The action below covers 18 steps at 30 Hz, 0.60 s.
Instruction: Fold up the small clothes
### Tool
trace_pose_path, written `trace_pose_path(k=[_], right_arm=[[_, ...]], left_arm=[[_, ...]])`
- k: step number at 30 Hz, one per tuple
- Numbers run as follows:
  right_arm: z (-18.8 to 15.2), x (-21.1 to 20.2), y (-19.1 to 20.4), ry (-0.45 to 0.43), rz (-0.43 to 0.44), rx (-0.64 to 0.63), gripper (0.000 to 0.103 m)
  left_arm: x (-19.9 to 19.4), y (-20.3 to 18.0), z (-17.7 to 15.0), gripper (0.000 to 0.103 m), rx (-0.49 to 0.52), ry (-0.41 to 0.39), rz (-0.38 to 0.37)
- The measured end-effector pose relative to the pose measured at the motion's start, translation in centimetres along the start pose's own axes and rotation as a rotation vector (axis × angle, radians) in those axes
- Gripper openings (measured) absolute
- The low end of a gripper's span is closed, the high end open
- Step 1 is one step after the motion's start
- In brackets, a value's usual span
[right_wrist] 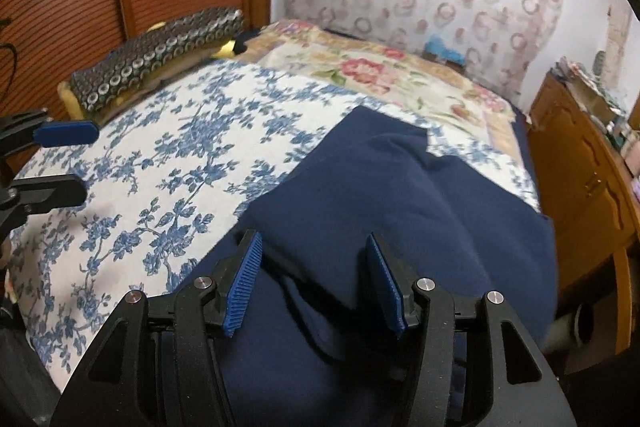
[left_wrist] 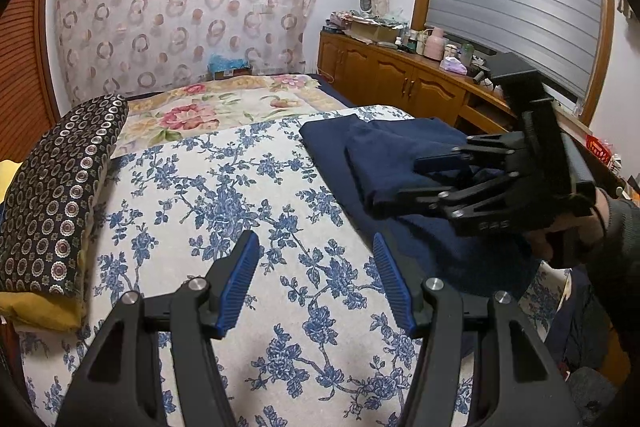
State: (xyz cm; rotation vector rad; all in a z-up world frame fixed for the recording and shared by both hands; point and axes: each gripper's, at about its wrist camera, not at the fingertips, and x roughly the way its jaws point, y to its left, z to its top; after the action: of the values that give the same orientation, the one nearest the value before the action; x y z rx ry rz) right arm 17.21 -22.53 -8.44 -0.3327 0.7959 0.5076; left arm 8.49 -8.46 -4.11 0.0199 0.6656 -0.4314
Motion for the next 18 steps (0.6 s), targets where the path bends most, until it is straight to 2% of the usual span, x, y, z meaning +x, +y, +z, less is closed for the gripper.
trace_pose_path(k=[10, 13, 14, 15, 16, 18], right_arm=[[0.4, 3.9, 0.9, 0.096, 0.025, -0.029, 0.055], [0.3, 4.0, 0.8, 0.096, 0.037, -0.029, 0.053], [0.3, 3.9, 0.7, 0.092, 0.045, -0.026, 0.045], [0.4, 3.7, 0.5, 0.085, 0.06, -0.022, 0.024], [0.5, 3.4, 0.4, 0.076, 0.065, -0.022, 0.01], [0.8, 2.7, 0.0, 0.058, 0.037, -0.026, 0.006]], left_arm=[[0.0, 0.3, -0.3, 0.058, -0.005, 0.006, -0.005], [0.0, 0.3, -0.5, 0.058, -0.008, 0.009, -0.007], [0.1, 0.3, -0.5, 0.058, -0.008, 0.01, -0.007], [0.2, 0.3, -0.6, 0.058, -0.009, 0.012, -0.008], [0.2, 0.3, -0.6, 0.058, -0.009, 0.013, -0.008], [0.3, 0.3, -0.7, 0.058, -0.008, 0.016, -0.01]])
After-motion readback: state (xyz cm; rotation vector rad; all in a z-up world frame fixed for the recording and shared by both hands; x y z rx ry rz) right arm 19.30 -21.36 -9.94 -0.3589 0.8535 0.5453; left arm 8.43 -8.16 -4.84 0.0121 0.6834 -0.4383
